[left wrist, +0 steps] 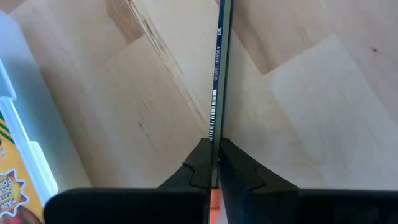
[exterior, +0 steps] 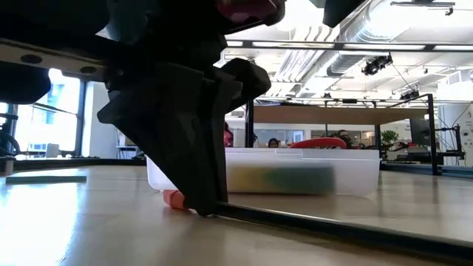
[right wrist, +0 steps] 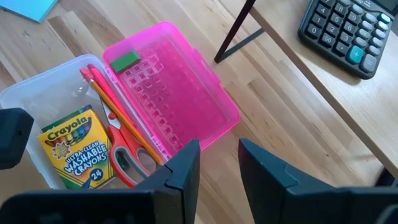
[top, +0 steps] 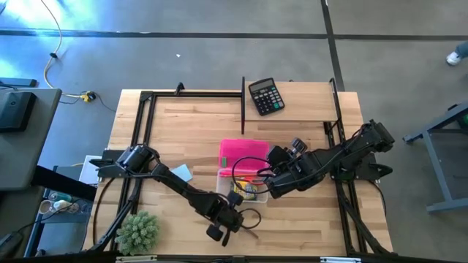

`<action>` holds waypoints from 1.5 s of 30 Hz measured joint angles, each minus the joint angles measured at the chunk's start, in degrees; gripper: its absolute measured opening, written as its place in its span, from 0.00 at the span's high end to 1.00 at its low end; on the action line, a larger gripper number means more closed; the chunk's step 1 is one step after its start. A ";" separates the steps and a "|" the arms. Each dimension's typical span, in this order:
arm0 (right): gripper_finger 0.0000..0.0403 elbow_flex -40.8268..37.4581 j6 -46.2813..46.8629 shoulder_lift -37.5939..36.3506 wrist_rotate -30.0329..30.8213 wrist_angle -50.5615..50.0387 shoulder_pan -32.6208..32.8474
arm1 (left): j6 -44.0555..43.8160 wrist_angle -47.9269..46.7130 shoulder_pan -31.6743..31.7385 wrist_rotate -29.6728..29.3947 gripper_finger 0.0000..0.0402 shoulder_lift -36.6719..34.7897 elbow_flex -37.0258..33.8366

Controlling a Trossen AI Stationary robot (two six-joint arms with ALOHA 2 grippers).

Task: Pack school essentials
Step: Put the black pencil into the pink supply box

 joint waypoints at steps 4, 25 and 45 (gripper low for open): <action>0.74 0.00 0.00 0.00 -1.03 -0.02 0.00 | -1.50 0.15 0.01 0.36 0.99 -0.16 -0.06; 0.74 0.00 0.00 0.00 -1.94 -0.02 -0.01 | -3.35 0.39 -0.16 4.01 1.00 -2.01 -0.30; 0.74 0.00 -0.33 0.00 -1.94 0.00 0.00 | 1.18 -6.48 -0.05 -3.06 0.68 -2.01 -0.15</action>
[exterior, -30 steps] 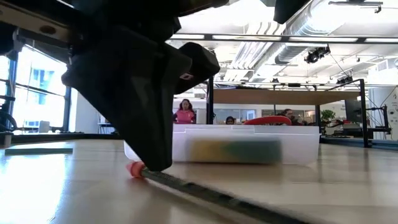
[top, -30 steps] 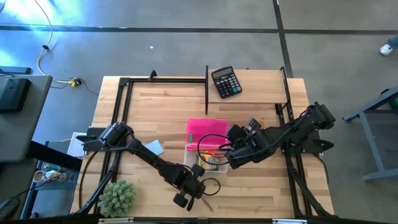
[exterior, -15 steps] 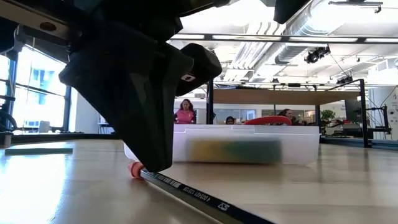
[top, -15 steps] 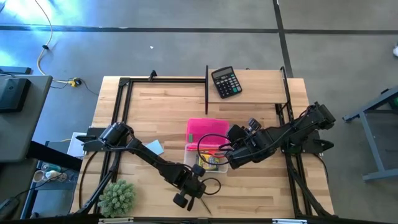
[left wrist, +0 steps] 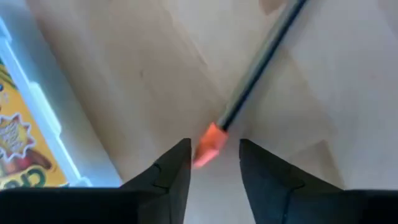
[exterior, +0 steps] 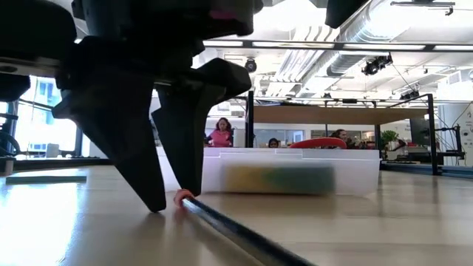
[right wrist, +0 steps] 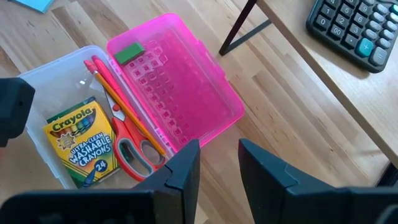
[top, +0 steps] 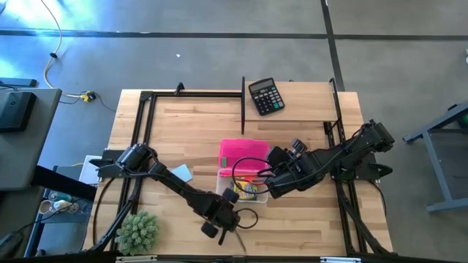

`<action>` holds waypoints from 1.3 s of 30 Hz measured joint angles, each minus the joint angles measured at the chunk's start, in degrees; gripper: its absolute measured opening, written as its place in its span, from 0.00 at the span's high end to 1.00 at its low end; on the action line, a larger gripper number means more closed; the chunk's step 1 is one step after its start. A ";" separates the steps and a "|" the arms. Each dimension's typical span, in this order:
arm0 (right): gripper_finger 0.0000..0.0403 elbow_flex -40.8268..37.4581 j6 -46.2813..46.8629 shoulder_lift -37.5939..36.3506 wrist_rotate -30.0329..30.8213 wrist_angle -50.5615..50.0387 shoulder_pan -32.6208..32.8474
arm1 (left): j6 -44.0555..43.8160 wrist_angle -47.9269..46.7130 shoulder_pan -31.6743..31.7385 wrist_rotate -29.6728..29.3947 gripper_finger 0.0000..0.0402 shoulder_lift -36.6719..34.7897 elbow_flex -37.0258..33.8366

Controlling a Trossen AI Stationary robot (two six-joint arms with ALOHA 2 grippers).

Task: Pack school essentials
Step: Put the black pencil into the pink supply box

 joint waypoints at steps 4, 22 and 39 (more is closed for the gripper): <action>0.74 0.00 -0.07 0.00 0.00 0.00 -0.01 | 1.34 -0.83 0.00 -0.06 0.65 -0.02 0.07; 0.74 0.00 -0.09 0.00 0.01 0.01 0.00 | 2.59 2.43 2.29 4.12 0.72 -0.02 0.07; 0.74 0.00 -0.12 0.02 0.03 0.02 -0.01 | 4.71 2.97 2.31 5.97 0.90 1.38 0.24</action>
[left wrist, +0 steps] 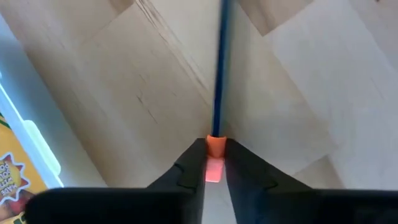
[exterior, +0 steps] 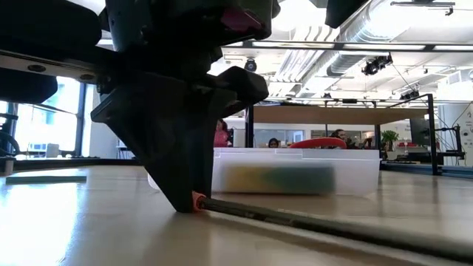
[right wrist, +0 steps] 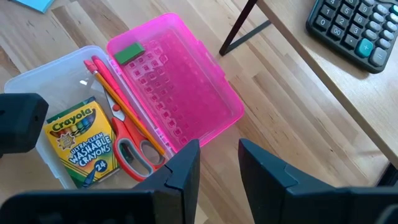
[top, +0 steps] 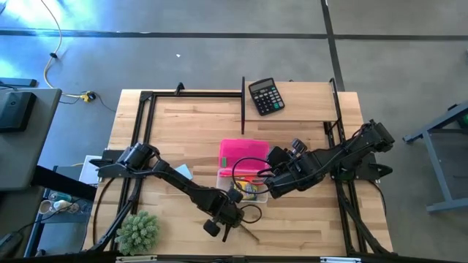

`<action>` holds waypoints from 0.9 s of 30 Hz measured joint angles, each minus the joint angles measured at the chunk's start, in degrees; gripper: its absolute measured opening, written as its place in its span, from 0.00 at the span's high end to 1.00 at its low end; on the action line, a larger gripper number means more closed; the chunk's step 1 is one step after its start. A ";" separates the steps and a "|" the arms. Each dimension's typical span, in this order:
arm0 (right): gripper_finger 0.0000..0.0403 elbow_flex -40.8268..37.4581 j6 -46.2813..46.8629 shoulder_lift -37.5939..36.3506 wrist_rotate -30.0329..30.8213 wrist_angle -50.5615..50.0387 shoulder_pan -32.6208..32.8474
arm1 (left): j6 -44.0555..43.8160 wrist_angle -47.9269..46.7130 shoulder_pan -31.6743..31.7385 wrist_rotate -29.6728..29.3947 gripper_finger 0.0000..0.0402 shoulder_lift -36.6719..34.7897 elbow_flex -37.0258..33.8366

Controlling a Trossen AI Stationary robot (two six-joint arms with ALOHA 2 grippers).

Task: Pack school essentials
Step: Put the black pencil into the pink supply box

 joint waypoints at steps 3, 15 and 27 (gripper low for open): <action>0.74 0.00 0.00 0.00 -0.01 0.00 0.01 | -0.04 -0.04 -0.14 -0.17 0.96 0.00 -0.02; 0.74 0.00 0.01 0.00 -0.01 -0.02 -0.01 | -3.77 0.04 -0.36 0.82 0.96 -0.81 -0.27; 0.74 0.00 -0.01 0.00 -0.01 -0.02 0.01 | -6.93 -0.85 -0.20 0.09 0.96 -4.53 -0.31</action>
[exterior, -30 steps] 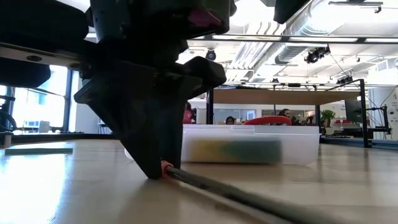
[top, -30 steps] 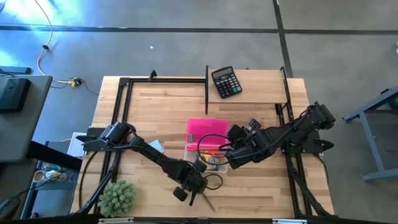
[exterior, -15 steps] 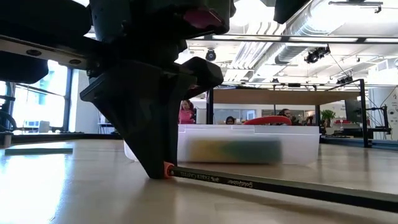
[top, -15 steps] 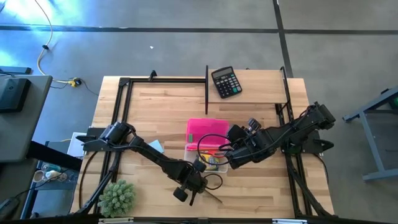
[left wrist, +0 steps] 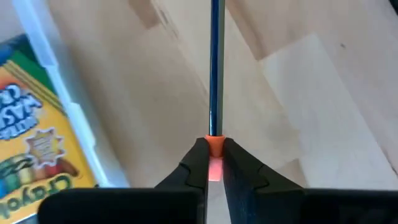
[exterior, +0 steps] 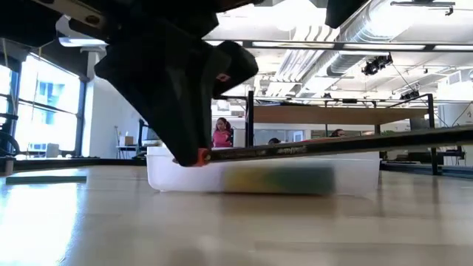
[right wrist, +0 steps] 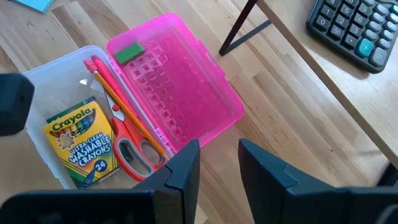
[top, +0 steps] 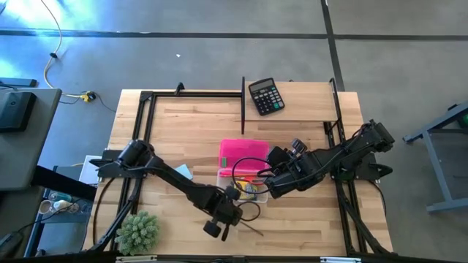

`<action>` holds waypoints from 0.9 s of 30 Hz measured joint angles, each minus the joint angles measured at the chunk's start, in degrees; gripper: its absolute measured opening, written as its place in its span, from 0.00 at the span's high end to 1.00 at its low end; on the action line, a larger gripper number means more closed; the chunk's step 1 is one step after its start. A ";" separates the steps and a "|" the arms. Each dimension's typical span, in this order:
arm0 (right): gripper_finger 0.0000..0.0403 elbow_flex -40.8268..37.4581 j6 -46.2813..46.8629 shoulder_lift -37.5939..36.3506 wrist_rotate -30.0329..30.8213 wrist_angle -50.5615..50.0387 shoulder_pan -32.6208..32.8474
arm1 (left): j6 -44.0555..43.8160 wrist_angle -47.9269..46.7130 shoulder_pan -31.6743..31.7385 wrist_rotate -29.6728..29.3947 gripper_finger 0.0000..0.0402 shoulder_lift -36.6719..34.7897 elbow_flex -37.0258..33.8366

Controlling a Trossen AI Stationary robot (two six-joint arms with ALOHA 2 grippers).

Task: Pack school essentials
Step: Put the black pencil into the pink supply box

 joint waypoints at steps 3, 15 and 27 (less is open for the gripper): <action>0.74 0.00 -0.11 0.00 0.13 -0.04 -0.02 | -1.21 -1.78 0.40 -3.19 0.96 -1.08 -0.02; 0.74 0.00 -3.01 -2.10 3.35 -0.86 -0.41 | -6.55 -7.29 5.50 -11.41 0.96 -4.43 0.02; 0.74 0.04 -3.04 -4.20 4.96 -3.36 -0.43 | -14.52 -10.32 10.84 -13.37 0.96 -10.60 -6.22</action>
